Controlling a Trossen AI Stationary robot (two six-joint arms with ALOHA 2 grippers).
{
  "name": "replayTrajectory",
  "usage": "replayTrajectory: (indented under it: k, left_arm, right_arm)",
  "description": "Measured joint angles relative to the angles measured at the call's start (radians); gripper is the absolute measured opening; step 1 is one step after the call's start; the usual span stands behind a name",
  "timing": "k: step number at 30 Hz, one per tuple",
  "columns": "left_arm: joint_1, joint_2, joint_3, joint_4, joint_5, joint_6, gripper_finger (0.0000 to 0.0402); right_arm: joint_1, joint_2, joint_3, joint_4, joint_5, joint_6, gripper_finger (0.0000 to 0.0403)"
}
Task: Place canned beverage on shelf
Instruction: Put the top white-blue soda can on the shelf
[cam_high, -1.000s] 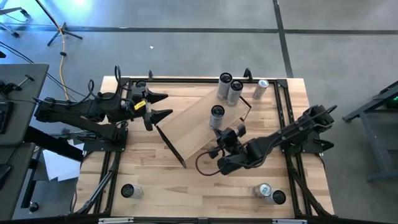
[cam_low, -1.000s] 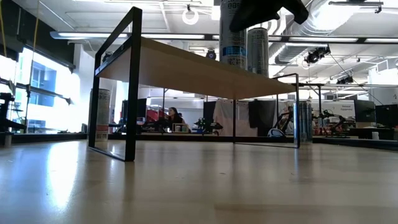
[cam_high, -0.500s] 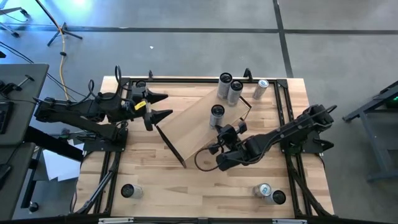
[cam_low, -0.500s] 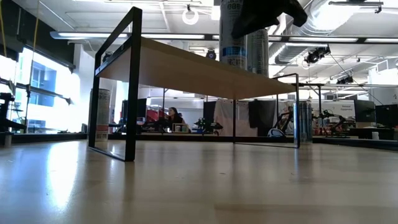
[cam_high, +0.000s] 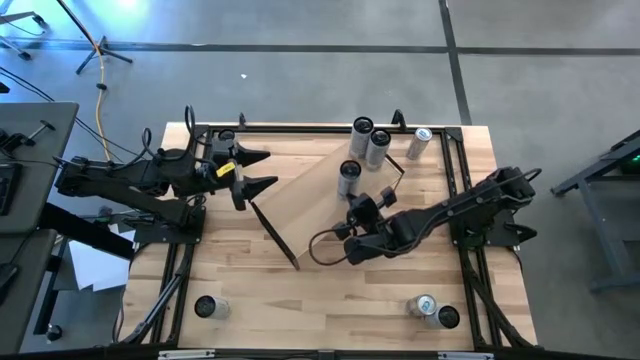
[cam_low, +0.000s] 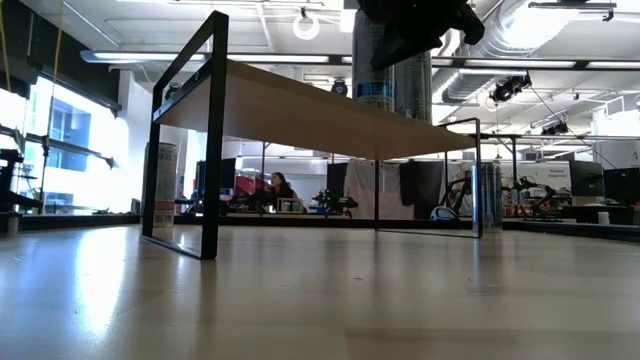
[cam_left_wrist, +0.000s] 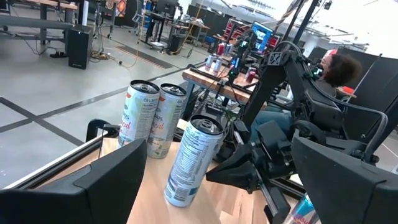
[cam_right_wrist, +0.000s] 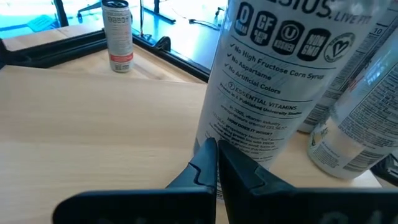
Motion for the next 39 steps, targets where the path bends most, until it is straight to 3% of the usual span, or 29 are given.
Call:
replayTrajectory:
  k: [39]
  left_arm:
    - [0.003,0.000,0.000,-0.017,-0.001,0.000,0.0370]
  right_arm:
    - [-0.106,0.000,0.000,-0.040,-0.044,-0.070,0.0000]
